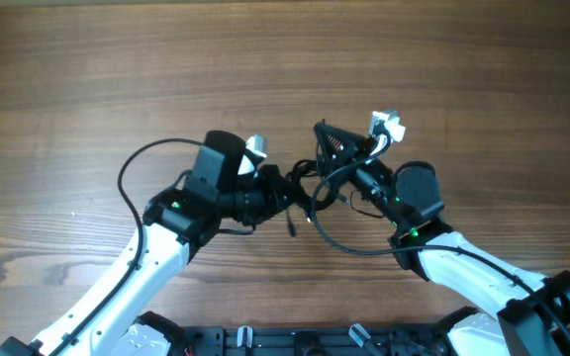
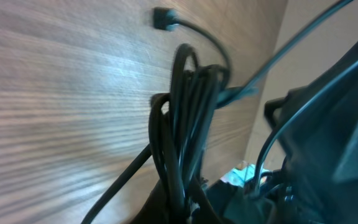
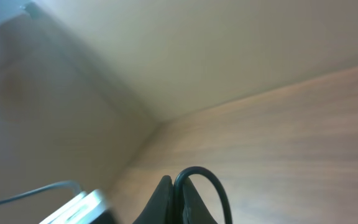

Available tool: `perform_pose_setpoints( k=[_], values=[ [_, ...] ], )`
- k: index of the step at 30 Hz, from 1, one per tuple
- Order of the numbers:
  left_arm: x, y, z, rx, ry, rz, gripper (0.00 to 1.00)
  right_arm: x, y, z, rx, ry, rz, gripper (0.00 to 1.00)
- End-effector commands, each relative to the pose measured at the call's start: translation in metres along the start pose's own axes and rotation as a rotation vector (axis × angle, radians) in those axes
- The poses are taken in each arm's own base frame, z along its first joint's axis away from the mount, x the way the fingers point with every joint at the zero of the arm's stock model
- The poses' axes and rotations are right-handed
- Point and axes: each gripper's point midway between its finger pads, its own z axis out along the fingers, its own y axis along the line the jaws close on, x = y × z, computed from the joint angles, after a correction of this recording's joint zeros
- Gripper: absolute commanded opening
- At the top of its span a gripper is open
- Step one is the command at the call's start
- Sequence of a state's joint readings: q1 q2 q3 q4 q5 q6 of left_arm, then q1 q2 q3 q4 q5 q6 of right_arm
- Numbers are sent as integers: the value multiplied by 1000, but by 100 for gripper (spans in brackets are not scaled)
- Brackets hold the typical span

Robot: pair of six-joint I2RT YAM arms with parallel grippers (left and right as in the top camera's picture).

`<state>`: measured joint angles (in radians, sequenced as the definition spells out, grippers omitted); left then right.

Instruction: Untangle cables

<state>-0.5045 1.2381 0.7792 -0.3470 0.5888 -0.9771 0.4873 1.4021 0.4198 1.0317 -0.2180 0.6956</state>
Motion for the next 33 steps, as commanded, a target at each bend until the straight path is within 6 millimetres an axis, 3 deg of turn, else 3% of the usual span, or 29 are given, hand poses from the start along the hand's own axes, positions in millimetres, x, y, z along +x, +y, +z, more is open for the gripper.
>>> perform_pose_setpoints(
  k=[1,5,7,9,12,16,20,26,29,33],
  values=[
    [16,-11,5,18,55,-134,4,-41,-9,5,118,-150,-162,5],
    [26,-21,10,31,72,-208,4,-60,-15,8,217,-210,-274,4],
    [28,-21,14,20,54,-221,4,-64,-7,11,218,-224,-321,4],
    [25,-20,15,8,23,-231,4,-59,0,14,202,-209,-338,5],
    [20,-19,14,9,9,-265,4,-42,-9,16,244,-122,-480,5],
    [-2,4,6,-56,-82,-318,4,-52,-2,14,239,-152,-559,4],
    [-32,17,-7,-85,-178,-176,4,-48,16,13,146,-122,-561,4],
    [-51,26,-16,-120,-228,-4,4,-35,48,10,-32,-59,-569,4],
    [-55,29,-18,-141,-254,5,4,-35,49,9,-33,-57,-572,4],
    [-63,34,-21,-169,-298,12,4,-21,34,10,3,16,-557,4]
  ],
)
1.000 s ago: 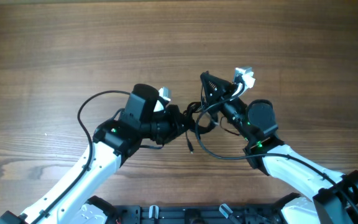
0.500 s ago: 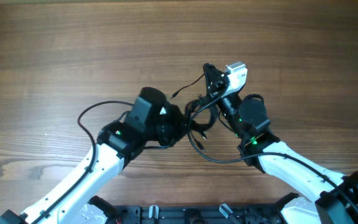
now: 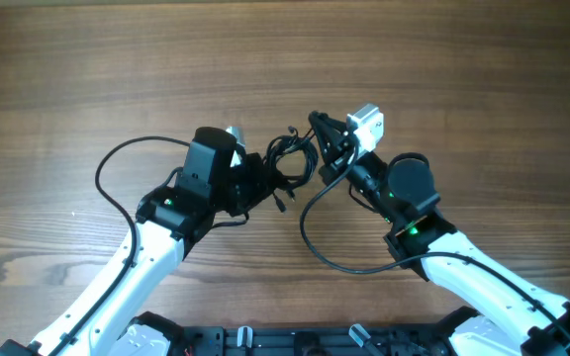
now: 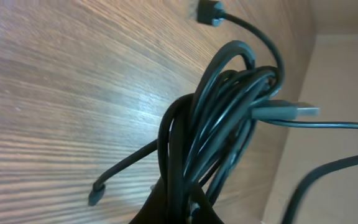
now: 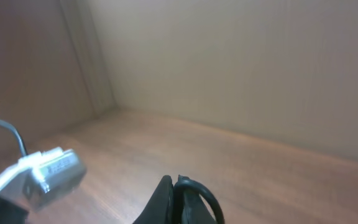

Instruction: Untangle cables

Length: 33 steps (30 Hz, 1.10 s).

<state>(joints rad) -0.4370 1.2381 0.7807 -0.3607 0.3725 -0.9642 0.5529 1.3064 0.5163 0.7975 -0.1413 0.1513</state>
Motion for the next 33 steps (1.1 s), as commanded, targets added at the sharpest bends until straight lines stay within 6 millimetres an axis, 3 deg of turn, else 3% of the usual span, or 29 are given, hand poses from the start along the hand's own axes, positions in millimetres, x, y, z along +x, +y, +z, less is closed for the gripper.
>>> perform_pose_setpoints(
  k=[1,6,11,15,20,26,30,33],
  values=[
    [-16,6,-2,-45,-76,88,4,-16,2,0,-15,-24,-14,4],
    [-13,12,-2,-72,-61,162,4,-15,-14,-1,34,-17,-26,4],
    [-5,24,-2,-117,-26,142,4,-7,-41,-4,162,25,-180,4],
    [3,21,-1,-92,15,113,4,-7,-30,-2,99,18,-138,4],
    [4,18,-1,-82,18,8,4,-2,-12,-2,-1,38,123,4],
    [17,-4,-1,29,101,17,4,22,6,-2,-54,141,273,4],
    [27,-8,1,34,123,66,4,22,5,3,-59,120,261,5],
    [35,-5,7,1,115,216,4,25,-11,9,20,91,254,6]
  ],
)
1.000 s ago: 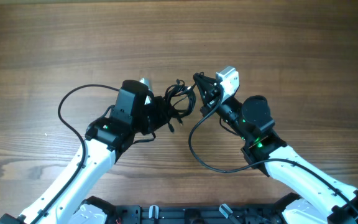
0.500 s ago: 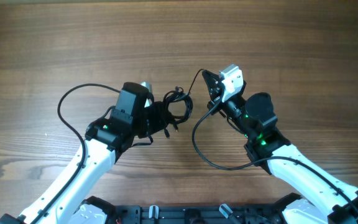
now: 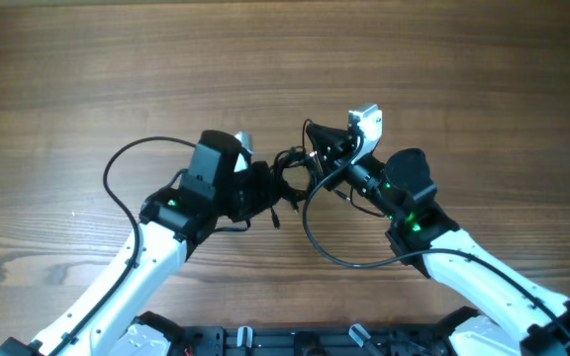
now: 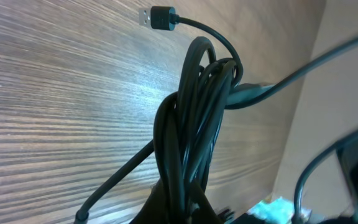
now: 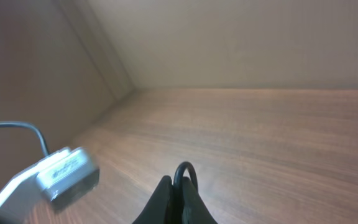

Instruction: Untangle cables

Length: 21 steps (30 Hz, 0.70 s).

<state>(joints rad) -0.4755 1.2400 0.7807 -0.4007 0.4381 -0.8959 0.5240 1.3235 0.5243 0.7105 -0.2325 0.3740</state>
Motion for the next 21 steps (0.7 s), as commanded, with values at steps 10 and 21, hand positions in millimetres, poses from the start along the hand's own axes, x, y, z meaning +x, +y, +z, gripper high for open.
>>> perform_pose_setpoints(
  k=[10,21],
  values=[
    [31,-14,27,56,160,79,4,-23,-13,8,75,-113,-48,9],
    [21,-45,18,223,179,66,4,20,-30,8,139,61,-25,27]
  ],
)
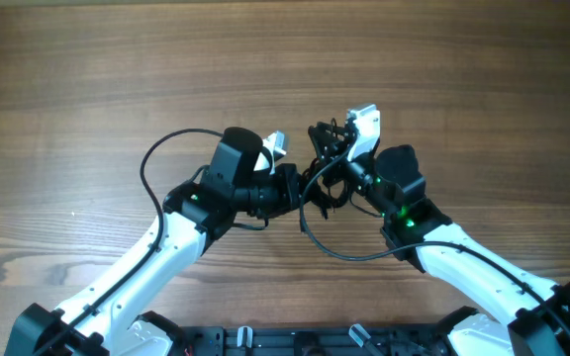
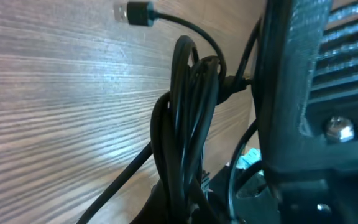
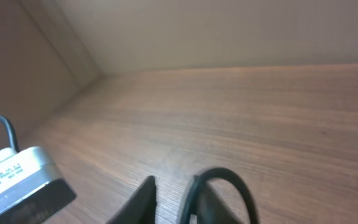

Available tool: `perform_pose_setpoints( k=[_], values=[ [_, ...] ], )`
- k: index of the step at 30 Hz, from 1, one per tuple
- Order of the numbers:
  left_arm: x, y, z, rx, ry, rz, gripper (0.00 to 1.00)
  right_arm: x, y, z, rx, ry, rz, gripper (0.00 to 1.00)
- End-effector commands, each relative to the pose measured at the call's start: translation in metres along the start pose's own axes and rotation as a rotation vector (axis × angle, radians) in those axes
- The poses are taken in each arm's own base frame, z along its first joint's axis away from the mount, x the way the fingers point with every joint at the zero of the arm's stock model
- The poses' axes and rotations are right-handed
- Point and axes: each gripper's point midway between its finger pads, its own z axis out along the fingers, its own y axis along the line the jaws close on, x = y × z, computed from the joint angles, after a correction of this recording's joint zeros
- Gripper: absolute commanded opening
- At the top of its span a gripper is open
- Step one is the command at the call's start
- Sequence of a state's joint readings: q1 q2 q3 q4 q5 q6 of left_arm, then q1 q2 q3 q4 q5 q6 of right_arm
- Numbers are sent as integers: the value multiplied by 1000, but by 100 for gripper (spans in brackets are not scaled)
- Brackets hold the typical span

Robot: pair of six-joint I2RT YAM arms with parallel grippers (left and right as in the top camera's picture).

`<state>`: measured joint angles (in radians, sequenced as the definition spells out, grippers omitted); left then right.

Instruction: Untangle cables

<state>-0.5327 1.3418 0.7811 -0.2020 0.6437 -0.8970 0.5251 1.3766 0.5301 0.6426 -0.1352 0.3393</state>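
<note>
A bundle of black cables [image 2: 188, 106] hangs doubled over in my left gripper [image 2: 182, 208], which is shut on it. One end with a USB plug [image 2: 135, 11] sticks out over the wooden table. Overhead, the bundle [image 1: 321, 183] sits between the left gripper [image 1: 300, 195] and the right gripper [image 1: 325, 143], which are close together. My right gripper [image 3: 173, 202] is open, with a gap of bare wood between its fingers. A black cable loop [image 3: 225, 186] lies against its right finger. A long strand [image 1: 339, 252] curves down across the table.
The wooden table [image 1: 117, 59] stretches all round the arms. The right arm's black body [image 2: 303, 93] fills the right side of the left wrist view, very near the bundle. The left arm's own thin wire [image 1: 166, 148] arcs beside it. A white camera housing [image 3: 17, 171] sits at lower left.
My right gripper has opened; the cable loop it pinched now rests against one finger. My left gripper has moved right with the bundle, close up to the right arm.
Both grippers were shut on the tangle, the left on the thick bundle and the right on one loop. They were then a little farther apart with the bundle spread, then closer. Now they are almost together, the right open.
</note>
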Motion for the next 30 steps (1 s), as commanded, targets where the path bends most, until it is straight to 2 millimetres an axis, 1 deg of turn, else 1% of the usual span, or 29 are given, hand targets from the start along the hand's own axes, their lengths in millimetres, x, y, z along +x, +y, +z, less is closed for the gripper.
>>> perform_pose_setpoints(
  k=[1,2,4,7,8,10,11,12,14,17,18,19,24,26,29,30],
  values=[
    [-6,-4,-6,33,7,-20,4,-5,-1,2,10,-12,-19,30],
    [-7,-2,-7,27,3,-29,4,-5,-1,2,11,-11,-51,29],
    [-8,5,-9,9,4,-54,4,-6,-4,2,30,-16,-103,20],
    [-6,16,-12,-27,15,-93,4,-12,-21,1,131,-47,-104,13],
    [-5,18,-13,-35,18,-98,4,-14,-25,0,157,-56,-104,13],
    [-5,23,-13,-52,14,-105,4,-14,-26,0,162,-56,-103,17],
    [-7,24,-13,-59,5,-101,4,-13,-26,0,162,-52,-101,20],
    [-9,26,-14,-72,-11,-100,4,-12,-26,0,159,-46,-100,27],
    [-14,30,-14,-94,-40,-99,4,-6,-24,0,143,-22,-98,48],
    [-18,33,-15,-112,-63,-98,4,7,-25,0,141,28,-57,71],
    [-19,34,-15,-115,-67,-100,4,10,-26,0,146,42,-40,88],
    [-20,35,-16,-115,-72,-102,4,16,-28,-1,154,65,-36,100],
    [-25,37,-19,-116,-86,-113,5,33,-34,-3,176,135,-27,100],
    [-29,40,-20,-124,-100,-117,5,43,-37,-5,190,176,-24,100],
    [-31,41,-22,-129,-110,-110,5,50,-39,-8,200,207,-21,100],
    [-33,42,-23,-130,-115,-110,5,49,-39,-9,200,206,-20,100]
  ],
)
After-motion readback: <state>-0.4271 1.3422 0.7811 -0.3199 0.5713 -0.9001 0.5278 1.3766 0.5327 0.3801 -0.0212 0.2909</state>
